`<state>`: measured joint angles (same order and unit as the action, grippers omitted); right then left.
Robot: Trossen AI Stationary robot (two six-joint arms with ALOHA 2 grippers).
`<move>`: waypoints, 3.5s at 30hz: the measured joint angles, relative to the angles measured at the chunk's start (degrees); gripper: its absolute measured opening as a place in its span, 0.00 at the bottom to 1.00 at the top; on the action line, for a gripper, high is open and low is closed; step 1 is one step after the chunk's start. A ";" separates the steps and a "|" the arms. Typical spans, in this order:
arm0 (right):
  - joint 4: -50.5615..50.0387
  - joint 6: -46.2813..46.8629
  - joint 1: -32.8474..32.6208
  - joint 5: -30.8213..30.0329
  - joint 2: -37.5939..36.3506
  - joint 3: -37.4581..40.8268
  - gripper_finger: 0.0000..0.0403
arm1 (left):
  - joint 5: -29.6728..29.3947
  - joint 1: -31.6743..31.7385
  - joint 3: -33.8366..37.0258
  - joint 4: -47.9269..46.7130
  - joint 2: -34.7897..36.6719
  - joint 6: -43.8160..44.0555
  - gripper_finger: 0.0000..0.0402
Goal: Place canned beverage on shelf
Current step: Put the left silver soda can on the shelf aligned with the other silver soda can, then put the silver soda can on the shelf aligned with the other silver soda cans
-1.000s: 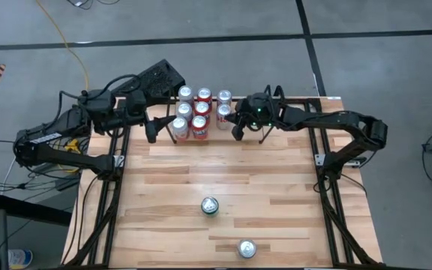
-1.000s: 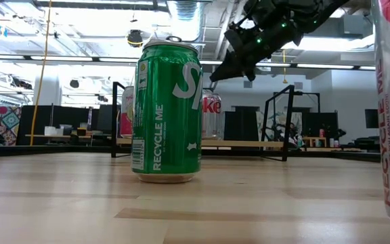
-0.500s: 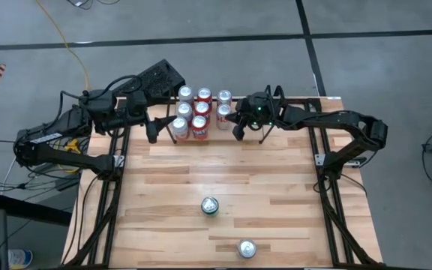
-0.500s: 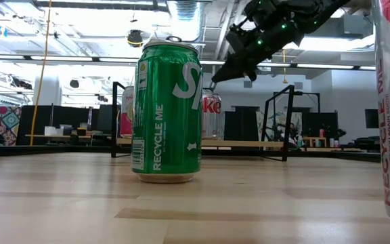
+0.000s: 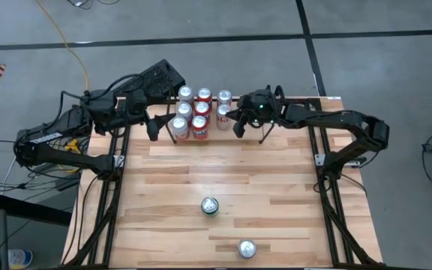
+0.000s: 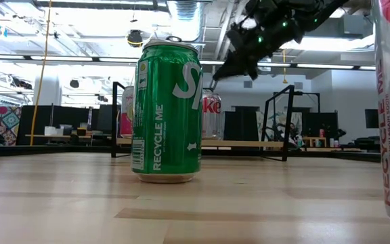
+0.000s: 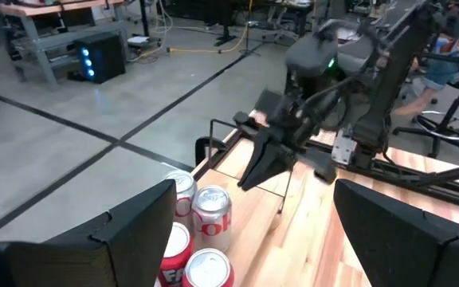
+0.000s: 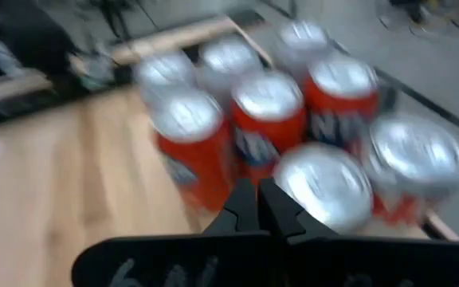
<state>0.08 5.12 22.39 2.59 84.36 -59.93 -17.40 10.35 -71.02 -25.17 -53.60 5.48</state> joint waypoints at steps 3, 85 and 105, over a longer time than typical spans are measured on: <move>0.29 -0.70 -1.09 2.91 -2.87 -2.73 0.00 | -0.51 -0.02 0.00 0.00 0.00 0.28 0.81; -19.89 -5.09 -0.53 -2.97 2.63 -8.86 0.00 | -0.99 -0.02 0.00 -21.76 0.02 -1.36 0.81; -19.48 -3.47 -0.50 7.89 -25.43 -8.88 0.00 | -0.99 -0.02 0.00 -21.76 0.02 -1.36 0.81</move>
<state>-19.41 1.65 21.89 10.48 58.94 -68.82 -18.39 10.33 -71.02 -46.94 -53.58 4.12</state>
